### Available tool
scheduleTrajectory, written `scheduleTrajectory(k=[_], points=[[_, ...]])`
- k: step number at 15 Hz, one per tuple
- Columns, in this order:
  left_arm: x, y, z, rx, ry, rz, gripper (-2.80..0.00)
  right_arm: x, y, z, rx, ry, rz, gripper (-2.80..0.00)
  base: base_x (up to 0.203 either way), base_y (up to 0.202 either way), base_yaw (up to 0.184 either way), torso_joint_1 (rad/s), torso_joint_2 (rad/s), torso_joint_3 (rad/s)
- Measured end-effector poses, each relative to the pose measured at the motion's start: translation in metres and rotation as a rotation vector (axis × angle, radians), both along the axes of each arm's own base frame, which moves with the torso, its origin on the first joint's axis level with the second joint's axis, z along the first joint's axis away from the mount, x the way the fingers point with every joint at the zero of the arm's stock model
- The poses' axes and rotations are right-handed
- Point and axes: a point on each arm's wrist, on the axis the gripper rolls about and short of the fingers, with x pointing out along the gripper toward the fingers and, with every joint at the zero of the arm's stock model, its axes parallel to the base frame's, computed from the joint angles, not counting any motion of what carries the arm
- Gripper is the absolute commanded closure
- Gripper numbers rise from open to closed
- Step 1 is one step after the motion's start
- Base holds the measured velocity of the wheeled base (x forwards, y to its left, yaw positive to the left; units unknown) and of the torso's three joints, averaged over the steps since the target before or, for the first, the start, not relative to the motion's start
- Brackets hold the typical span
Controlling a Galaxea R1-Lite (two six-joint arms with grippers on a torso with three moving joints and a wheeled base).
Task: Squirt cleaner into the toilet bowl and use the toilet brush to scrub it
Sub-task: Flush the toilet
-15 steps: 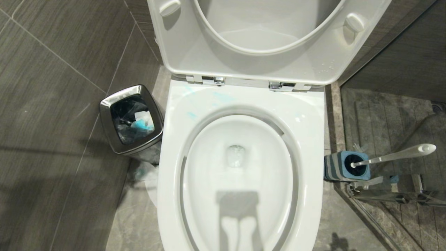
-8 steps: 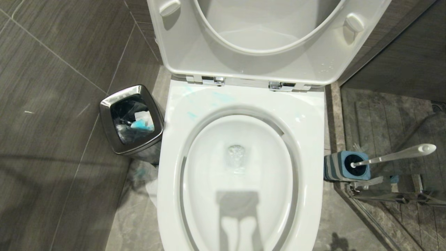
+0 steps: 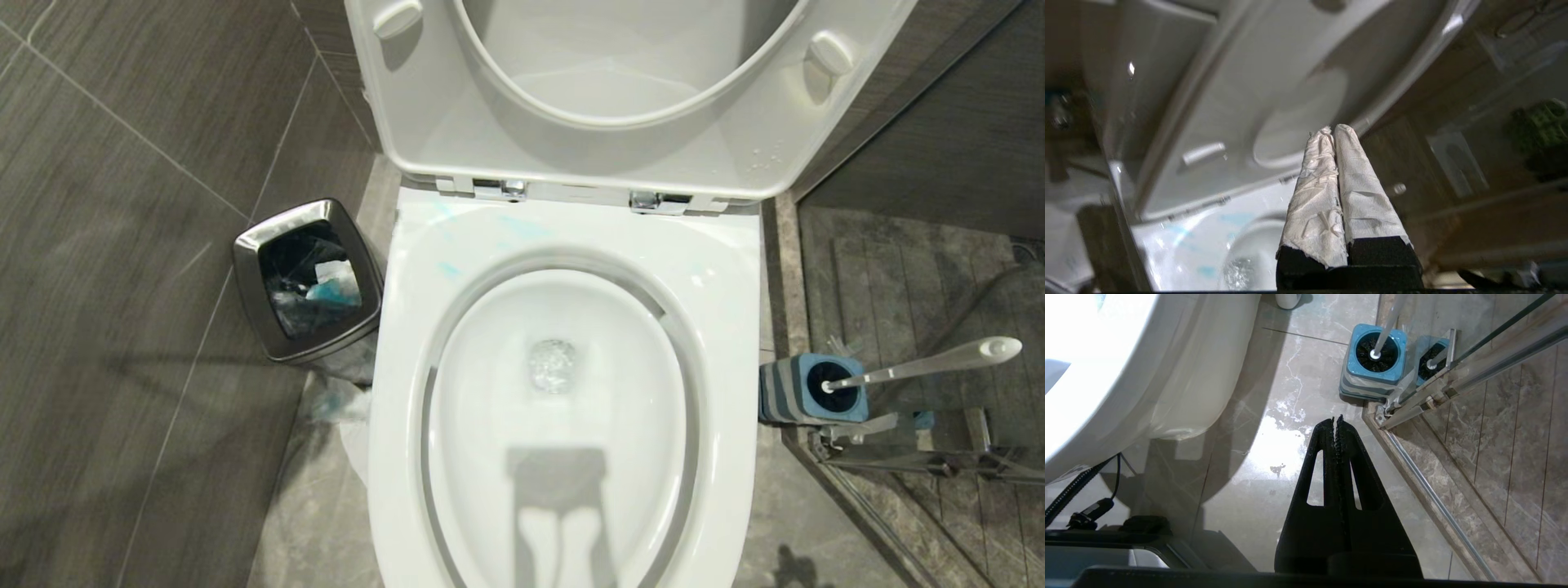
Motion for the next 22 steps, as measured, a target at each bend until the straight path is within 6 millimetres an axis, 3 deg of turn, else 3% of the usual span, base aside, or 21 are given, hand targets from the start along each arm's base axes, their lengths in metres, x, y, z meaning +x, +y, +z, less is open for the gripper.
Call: scheduleTrajectory(k=[6, 11, 22], points=[[0.028, 0.005, -0.001, 0.093, -0.101, 0.182, 0.00, 0.000, 0.000, 0.000, 0.000, 0.000, 0.000, 0.00, 0.000, 0.000, 0.000, 0.000, 0.00, 0.000], [0.039, 0.008, 0.002, 0.100, -0.119, 0.261, 0.00, 0.000, 0.000, 0.000, 0.000, 0.000, 0.000, 0.00, 0.000, 0.000, 0.000, 0.000, 0.00, 0.000], [0.042, 0.009, 0.003, 0.069, -0.097, 0.249, 0.00, 0.000, 0.000, 0.000, 0.000, 0.000, 0.000, 0.00, 0.000, 0.000, 0.000, 0.000, 0.00, 0.000]])
